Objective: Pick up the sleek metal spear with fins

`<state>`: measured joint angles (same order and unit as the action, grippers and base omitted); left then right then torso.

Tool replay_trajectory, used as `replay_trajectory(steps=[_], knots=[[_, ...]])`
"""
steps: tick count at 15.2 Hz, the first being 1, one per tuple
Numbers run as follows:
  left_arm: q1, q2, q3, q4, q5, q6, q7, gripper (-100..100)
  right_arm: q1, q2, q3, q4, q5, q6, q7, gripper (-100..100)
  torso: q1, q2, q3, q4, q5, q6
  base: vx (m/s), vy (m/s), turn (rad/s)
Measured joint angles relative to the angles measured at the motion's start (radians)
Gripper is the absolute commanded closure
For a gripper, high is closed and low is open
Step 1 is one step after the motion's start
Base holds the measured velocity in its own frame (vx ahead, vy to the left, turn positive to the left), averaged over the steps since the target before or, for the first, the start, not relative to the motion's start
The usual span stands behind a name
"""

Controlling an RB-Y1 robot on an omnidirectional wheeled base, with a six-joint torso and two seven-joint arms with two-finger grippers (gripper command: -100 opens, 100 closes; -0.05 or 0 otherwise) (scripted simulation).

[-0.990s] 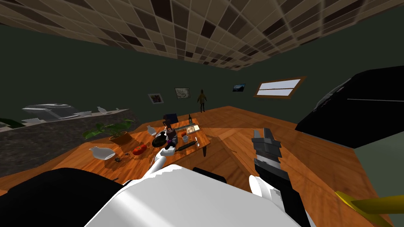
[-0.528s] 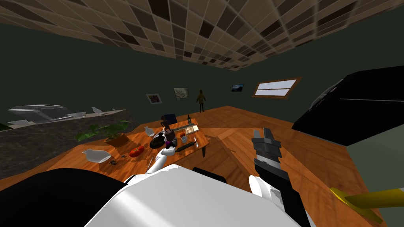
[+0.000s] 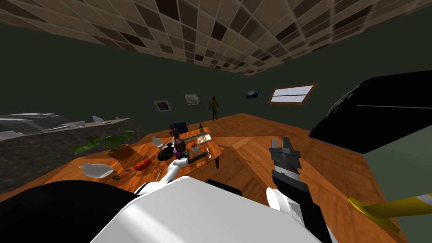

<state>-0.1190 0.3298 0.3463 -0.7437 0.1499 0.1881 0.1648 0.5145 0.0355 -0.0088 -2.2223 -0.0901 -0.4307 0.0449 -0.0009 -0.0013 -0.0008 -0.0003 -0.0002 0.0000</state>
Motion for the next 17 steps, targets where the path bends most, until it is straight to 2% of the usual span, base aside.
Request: replay_trajectory(steps=[3,5,7,9,12,13,14,17], knots=[[-0.036,-0.002,0.019,0.065,0.003,0.043,0.003,-100,0.0,0.0,0.0,0.0,0.0,0.0,0.0,0,0.0,-0.001,-0.001,0.0,0.0,0.0,0.029,-0.005,-0.036],[-0.064,0.002,0.024,0.131,0.006,0.047,0.005,-100,0.0,0.0,0.0,0.0,0.0,0.0,0.0,0,0.0,-0.001,0.0,0.0,0.0,0.0,0.032,0.0,-0.054],[-0.064,-0.012,0.045,0.138,-0.002,0.094,0.012,-100,0.0,0.0,0.0,0.0,0.0,0.0,0.0,0,0.001,-0.001,-0.001,0.0,0.0,0.0,0.034,0.003,-0.036],[-0.076,-0.005,0.042,0.169,0.011,0.103,0.01,-100,0.0,0.0,0.0,0.0,0.0,0.0,0.0,0,0.001,0.0,0.0,0.0,0.0,0.0,0.017,0.001,-0.011],[-0.13,0.01,0.045,0.289,0.043,0.099,0.0,-100,0.0,0.0,0.0,0.0,0.0,0.0,0.0,0,0.001,-0.001,-0.001,0.0,0.0,0.0,0.037,0.013,-0.054],[-0.123,0.005,0.05,0.277,0.038,0.111,0.001,-100,0.0,0.0,0.0,0.0,0.0,0.0,0.0,0,0.001,-0.001,-0.001,0.0,0.0,0.0,0.028,0.007,-0.009],[-0.129,0.003,0.055,0.286,0.035,0.125,0.004,-100,0.0,0.0,0.0,0.0,0.0,0.0,0.0,0,0.001,-0.001,-0.001,0.0,0.0,0.0,0.042,0.011,-0.05],[-0.156,0.003,0.069,0.341,0.039,0.152,0.007,-100,0.0,0.0,0.0,0.0,0.0,0.0,0.0,0,0.001,-0.002,-0.001,0.0,0.0,0.0,0.039,0.018,-0.042]])
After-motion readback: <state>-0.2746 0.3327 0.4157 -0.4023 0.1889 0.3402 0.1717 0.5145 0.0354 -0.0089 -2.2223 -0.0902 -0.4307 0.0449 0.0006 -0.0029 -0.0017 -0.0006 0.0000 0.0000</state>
